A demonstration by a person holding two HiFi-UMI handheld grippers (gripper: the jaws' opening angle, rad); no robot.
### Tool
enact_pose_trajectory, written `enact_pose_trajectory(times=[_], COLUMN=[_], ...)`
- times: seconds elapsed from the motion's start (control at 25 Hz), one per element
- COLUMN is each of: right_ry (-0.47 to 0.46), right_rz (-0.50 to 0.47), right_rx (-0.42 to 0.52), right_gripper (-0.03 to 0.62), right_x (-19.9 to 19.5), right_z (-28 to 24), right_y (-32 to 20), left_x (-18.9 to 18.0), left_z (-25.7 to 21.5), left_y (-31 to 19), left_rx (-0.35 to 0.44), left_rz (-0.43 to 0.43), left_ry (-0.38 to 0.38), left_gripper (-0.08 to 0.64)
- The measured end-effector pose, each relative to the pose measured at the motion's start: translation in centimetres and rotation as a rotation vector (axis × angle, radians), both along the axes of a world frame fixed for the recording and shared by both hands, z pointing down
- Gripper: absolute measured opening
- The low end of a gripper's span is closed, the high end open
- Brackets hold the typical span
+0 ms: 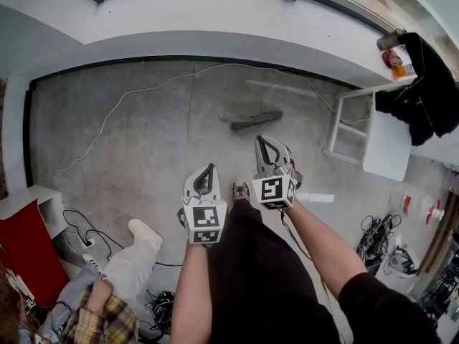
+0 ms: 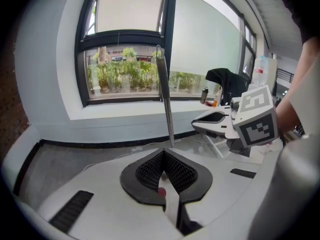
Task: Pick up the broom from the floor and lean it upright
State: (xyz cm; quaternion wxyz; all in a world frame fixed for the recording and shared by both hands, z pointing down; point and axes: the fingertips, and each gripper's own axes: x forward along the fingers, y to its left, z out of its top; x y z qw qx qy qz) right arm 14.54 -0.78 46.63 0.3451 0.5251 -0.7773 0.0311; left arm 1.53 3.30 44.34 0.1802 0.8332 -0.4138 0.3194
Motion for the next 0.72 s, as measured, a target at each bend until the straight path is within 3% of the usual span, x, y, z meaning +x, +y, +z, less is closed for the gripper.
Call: enact_pose_trajectory(times=[0.36, 0.72], right_ry=[-0.067, -0.182], right_rz=[-0.011, 0.011], right_rx=[0.010, 0.082], right_gripper=[0.008, 0.008], right_x=[0.3, -1.2], right_z=[-5.9, -14.9], right_y=[1.4, 6.1], left_x=[1.0, 1.0], left_z=[-4.8, -12.1], left_y=[1.5, 6.8], left_rx=[0.021, 0.064], left_rz=[-0.018, 0.038], left_ry=[0.001, 0.020], left_gripper=[0.005, 0.005])
